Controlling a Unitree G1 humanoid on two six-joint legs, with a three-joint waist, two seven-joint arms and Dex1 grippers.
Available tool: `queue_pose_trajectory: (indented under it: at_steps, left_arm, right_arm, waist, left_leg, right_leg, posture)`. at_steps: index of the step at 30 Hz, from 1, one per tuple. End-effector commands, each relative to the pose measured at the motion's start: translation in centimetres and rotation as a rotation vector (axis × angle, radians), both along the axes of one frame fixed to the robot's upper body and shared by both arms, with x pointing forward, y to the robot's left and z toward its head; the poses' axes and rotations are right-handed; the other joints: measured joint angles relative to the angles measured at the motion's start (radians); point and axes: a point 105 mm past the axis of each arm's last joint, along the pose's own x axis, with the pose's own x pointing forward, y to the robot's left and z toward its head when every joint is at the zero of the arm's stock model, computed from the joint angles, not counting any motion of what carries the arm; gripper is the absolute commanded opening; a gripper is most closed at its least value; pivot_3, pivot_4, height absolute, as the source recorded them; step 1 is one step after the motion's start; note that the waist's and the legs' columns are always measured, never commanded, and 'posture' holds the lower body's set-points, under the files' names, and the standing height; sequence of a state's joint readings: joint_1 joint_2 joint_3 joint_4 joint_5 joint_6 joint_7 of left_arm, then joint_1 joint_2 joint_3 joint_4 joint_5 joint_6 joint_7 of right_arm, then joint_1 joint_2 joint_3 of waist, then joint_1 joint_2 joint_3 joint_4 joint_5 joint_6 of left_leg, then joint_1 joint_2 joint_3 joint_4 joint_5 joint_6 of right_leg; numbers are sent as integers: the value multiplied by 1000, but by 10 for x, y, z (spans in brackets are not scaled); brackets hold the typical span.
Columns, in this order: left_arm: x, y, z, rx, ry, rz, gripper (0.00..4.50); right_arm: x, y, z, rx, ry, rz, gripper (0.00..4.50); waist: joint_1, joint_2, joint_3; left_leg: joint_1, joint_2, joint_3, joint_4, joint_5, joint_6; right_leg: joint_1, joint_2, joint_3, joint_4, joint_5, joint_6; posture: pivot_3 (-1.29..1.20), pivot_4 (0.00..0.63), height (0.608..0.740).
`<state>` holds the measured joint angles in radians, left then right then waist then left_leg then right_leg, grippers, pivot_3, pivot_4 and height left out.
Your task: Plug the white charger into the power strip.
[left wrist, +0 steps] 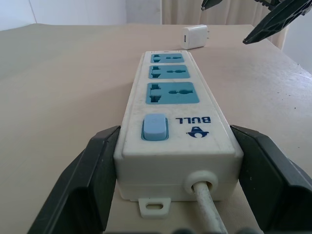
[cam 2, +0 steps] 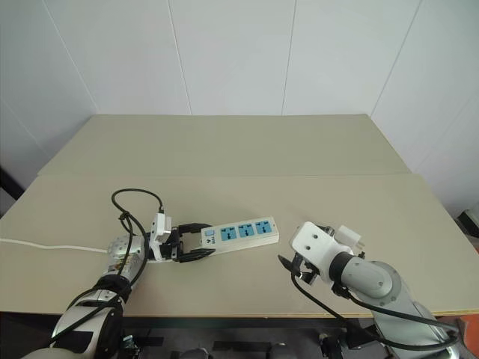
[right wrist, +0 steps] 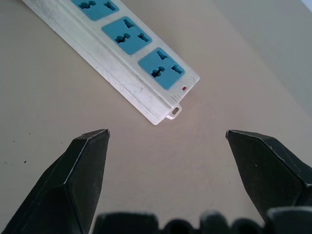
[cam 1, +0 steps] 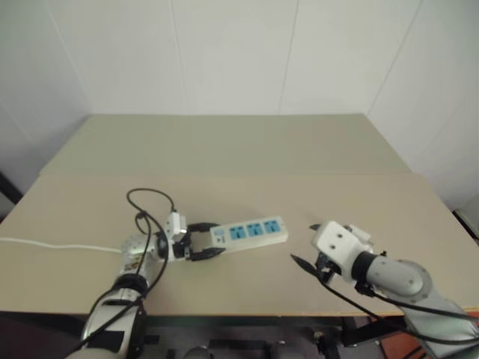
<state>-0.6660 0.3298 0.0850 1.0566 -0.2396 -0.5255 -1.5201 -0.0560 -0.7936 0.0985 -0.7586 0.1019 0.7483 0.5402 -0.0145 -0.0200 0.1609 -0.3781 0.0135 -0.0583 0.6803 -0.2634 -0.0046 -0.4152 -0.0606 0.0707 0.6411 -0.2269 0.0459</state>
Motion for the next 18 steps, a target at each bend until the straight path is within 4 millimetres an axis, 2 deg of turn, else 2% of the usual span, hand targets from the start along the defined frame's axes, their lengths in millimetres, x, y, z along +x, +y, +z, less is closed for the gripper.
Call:
queue_pose_trajectory:
  at_steps: [1, 4, 7, 10, 14, 18]
  left_arm:
    - [-8, -5, -9, 68, 20, -81, 3234]
    - [-13, 0, -10, 119, 15, -128, 3234]
    - [-16, 0, -9, 138, 13, -158, 3234]
    - [-17, -5, -7, 142, 10, -186, 3234]
    - [-21, -13, -7, 149, -6, -234, 3234]
    - [-23, -19, -7, 137, -18, -251, 3234]
  right_arm:
    - [1, -2, 22, 10, -30, -6, 4500]
    - [2, -4, 30, -23, 38, 9, 4500]
    - [9, -13, 50, -108, 129, 2, 4500]
    - [18, -31, 63, -197, 261, -37, 4500]
    - [43, -57, 72, -301, 346, -153, 4500]
    - [61, -68, 67, -310, 458, -206, 4500]
  waist:
    - [-1, 0, 0]
    - [-2, 0, 0]
    - [-6, 0, 0]
    - [-5, 0, 0]
    - [-3, 0, 0]
    - [-2, 0, 0]
  left_leg:
    - [0, 0, 0, 0, 0, 0]
    - [0, 0, 0, 0, 0, 0]
    - [0, 0, 0, -1, 0, 0]
    - [-1, 1, 0, -2, 0, 0]
    - [-4, 1, 1, -1, 0, 0]
    - [-6, 1, 1, -1, 0, 0]
  right_leg:
    - [0, 0, 0, 0, 0, 0]
    - [0, 0, 0, 0, 0, 0]
    - [-1, 0, 0, 0, 0, 0]
    - [-3, 1, -1, 0, 0, -1]
    - [-6, 0, 0, -1, -1, -1]
    - [-7, -1, -1, -1, -1, -1]
  posture:
    - [0, 150, 740]
    - [0, 150, 740]
    - [0, 150, 740]
    - [0, 150, 740]
    - [0, 150, 740]
    - [0, 150, 740]
